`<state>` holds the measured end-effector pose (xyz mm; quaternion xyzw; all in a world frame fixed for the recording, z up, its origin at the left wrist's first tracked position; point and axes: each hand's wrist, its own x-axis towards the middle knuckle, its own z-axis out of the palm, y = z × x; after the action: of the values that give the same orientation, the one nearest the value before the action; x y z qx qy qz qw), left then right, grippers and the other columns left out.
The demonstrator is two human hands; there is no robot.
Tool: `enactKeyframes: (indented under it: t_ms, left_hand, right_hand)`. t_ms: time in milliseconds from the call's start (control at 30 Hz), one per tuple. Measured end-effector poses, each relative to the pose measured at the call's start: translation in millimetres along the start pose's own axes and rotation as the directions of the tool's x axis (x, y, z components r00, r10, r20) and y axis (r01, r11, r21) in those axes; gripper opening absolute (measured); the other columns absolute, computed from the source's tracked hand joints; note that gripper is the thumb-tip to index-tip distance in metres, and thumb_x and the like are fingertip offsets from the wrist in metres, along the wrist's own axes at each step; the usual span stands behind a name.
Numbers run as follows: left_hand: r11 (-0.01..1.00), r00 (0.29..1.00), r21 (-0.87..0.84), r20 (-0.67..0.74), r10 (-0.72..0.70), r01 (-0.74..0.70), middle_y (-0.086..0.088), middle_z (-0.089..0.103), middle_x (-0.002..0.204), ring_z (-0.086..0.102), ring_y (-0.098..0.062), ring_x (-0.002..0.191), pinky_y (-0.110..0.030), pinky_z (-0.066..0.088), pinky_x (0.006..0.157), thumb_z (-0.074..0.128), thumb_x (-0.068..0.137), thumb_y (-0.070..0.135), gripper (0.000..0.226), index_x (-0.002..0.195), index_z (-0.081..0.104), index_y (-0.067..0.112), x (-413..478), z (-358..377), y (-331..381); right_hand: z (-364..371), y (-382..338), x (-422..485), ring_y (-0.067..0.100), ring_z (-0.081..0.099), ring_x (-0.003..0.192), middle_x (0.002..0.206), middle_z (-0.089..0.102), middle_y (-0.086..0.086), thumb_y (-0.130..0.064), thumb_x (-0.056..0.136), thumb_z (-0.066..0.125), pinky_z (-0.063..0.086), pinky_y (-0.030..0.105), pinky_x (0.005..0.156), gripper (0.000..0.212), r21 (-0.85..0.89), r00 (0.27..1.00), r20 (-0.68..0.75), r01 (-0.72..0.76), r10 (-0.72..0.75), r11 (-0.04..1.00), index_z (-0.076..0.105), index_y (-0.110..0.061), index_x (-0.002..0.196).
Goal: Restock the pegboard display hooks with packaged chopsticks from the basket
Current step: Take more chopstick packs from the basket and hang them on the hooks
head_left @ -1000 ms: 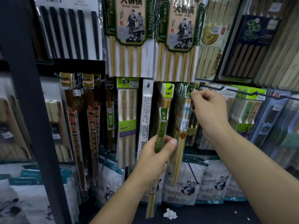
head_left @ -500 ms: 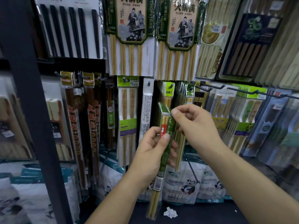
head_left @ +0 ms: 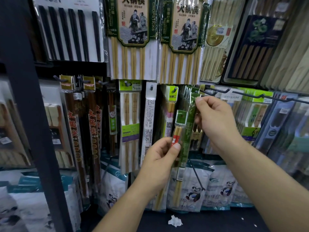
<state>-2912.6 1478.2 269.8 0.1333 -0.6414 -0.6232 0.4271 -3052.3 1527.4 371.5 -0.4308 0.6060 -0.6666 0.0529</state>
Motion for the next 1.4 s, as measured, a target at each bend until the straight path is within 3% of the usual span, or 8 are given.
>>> enactKeyframes:
  t_ms: [167,300,467,633,1000,1167,1300,1400]
  left_hand:
    - [0.998,0.998,0.038,0.051,-0.042,0.04,0.014,0.057,0.071,0.052,-0.005,0.065,-0.02,0.045,0.062,0.06,0.104,0.024,0.025,0.089,0.071,0.041,0,5,-1]
    - [0.997,0.996,0.048,0.07,-0.06,0.057,0.017,0.052,0.066,0.047,-0.003,0.058,-0.018,0.043,0.058,0.07,0.097,0.028,0.016,0.087,0.07,0.041,-1,6,-4]
    - [0.998,0.999,0.058,0.021,-0.041,0.04,0.013,0.05,0.065,0.046,-0.005,0.058,-0.018,0.044,0.057,0.073,0.095,0.021,0.011,0.089,0.067,0.029,0,8,-6]
    - [0.998,0.999,0.052,0.01,-0.039,0.038,0.011,0.05,0.067,0.047,-0.004,0.058,-0.018,0.044,0.055,0.074,0.094,0.022,0.011,0.09,0.068,0.03,2,9,-5]
    - [0.999,0.999,0.037,-0.018,-0.033,0.033,0.013,0.05,0.063,0.045,-0.003,0.054,-0.016,0.041,0.053,0.074,0.094,0.022,0.008,0.09,0.071,0.028,4,10,-5]
    - [0.997,0.999,0.074,-0.043,-0.034,0.037,0.011,0.047,0.06,0.043,-0.006,0.052,-0.018,0.04,0.052,0.075,0.094,0.021,0.007,0.089,0.069,0.02,5,9,-7]
    - [0.992,0.999,0.125,-0.042,-0.004,0.009,0.016,0.055,0.066,0.053,0.0,0.062,-0.016,0.047,0.061,0.073,0.094,0.033,0.005,0.093,0.07,0.029,4,7,-7]
    - [0.996,0.998,0.087,-0.055,-0.01,0.015,0.019,0.055,0.07,0.052,-0.003,0.067,-0.021,0.044,0.06,0.057,0.099,0.044,0.012,0.092,0.066,0.041,5,4,-4]
  right_hand:
    - [-3,-1,16,0.006,0.052,0.048,0.052,0.054,-0.008,-0.03,0.105,0.051,0.039,0.023,0.046,0.034,-0.058,0.999,-0.004,-0.035,0.035,0.998,0.062,-0.023,0.074]
    - [-6,-1,19,0.011,0.052,0.048,0.049,0.054,-0.005,-0.031,0.104,0.052,0.04,0.027,0.045,0.032,-0.079,1.0,-0.001,-0.021,0.021,0.997,0.064,-0.022,0.077]
    - [-9,-4,22,0.011,0.06,0.047,0.049,0.055,-0.004,-0.031,0.104,0.053,0.044,0.024,0.042,0.028,-0.149,0.998,0.024,0.054,-0.051,0.987,0.064,-0.019,0.081]
    - [-11,-4,30,0.011,0.058,0.044,0.051,0.052,-0.004,-0.032,0.105,0.051,0.042,0.016,0.043,0.031,-0.246,0.994,0.042,0.108,-0.101,0.963,0.062,-0.009,0.086]
    - [-9,-4,39,0.012,0.048,0.046,0.058,0.052,0.001,-0.032,0.106,0.047,0.043,0.025,0.045,0.034,-0.307,0.996,0.044,0.087,-0.077,0.948,0.058,-0.008,0.084]
    - [-8,1,38,0.009,0.046,0.048,0.057,0.054,-0.004,-0.035,0.105,0.047,0.041,0.03,0.052,0.034,-0.473,0.98,0.047,0.192,-0.193,0.86,0.057,-0.018,0.076]
    - [-9,7,33,0.006,0.043,0.047,0.054,0.049,-0.007,-0.037,0.105,0.048,0.04,0.03,0.052,0.038,-0.495,0.975,0.024,0.203,-0.221,0.845,0.052,-0.022,0.071]
    - [-12,11,27,0.009,0.043,0.051,0.056,0.049,-0.008,-0.038,0.104,0.05,0.038,0.03,0.054,0.036,-0.443,0.974,-0.014,0.196,-0.226,0.875,0.054,-0.019,0.073]
